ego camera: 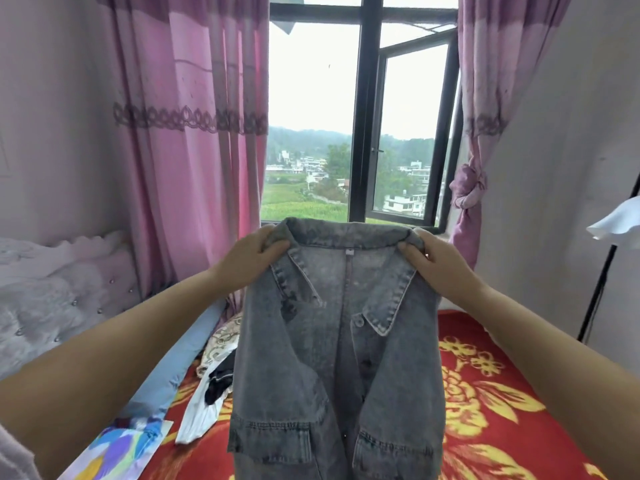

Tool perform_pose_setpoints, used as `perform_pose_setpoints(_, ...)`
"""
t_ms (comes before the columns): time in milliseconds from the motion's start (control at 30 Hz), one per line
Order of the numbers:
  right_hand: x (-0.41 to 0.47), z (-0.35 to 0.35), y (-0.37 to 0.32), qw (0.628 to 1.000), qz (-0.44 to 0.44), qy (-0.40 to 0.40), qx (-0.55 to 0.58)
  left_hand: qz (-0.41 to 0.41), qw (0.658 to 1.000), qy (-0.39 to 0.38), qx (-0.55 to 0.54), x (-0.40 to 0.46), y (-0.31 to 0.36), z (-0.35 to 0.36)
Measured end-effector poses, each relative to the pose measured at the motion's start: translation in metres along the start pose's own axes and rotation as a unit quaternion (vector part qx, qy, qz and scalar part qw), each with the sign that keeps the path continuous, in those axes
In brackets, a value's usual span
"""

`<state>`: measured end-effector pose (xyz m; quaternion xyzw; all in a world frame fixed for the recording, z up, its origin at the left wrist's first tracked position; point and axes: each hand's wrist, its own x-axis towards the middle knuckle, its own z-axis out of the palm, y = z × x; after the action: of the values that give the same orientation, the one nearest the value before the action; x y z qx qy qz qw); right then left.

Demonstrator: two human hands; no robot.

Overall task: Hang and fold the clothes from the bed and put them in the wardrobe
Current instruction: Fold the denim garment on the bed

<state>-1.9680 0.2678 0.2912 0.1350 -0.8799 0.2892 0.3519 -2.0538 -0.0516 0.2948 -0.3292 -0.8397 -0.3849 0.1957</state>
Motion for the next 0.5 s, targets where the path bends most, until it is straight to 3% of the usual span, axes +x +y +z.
perform_pose_setpoints(100, 0.003, -0.002, -0.003, 0.993, -0.071, -0.064, -0.062, 0.043, 0.995, 0.001, 0.094, -0.003, -0.008, -0.005)
perform_pose_setpoints(233, 0.013, 0.0, -0.006, 0.979, -0.023, -0.166, -0.115, 0.072, 0.983, 0.019, 0.17, -0.002, -0.02, -0.007)
perform_pose_setpoints(367, 0.017, -0.002, 0.0, 0.957, 0.064, -0.269, -0.084, -0.02, 0.995, -0.019, 0.091, -0.004, -0.027, -0.01)
perform_pose_setpoints(500, 0.02, 0.002, -0.002, 0.97, 0.031, -0.222, -0.094, -0.134, 0.986, -0.073, -0.073, -0.009, -0.016, -0.007)
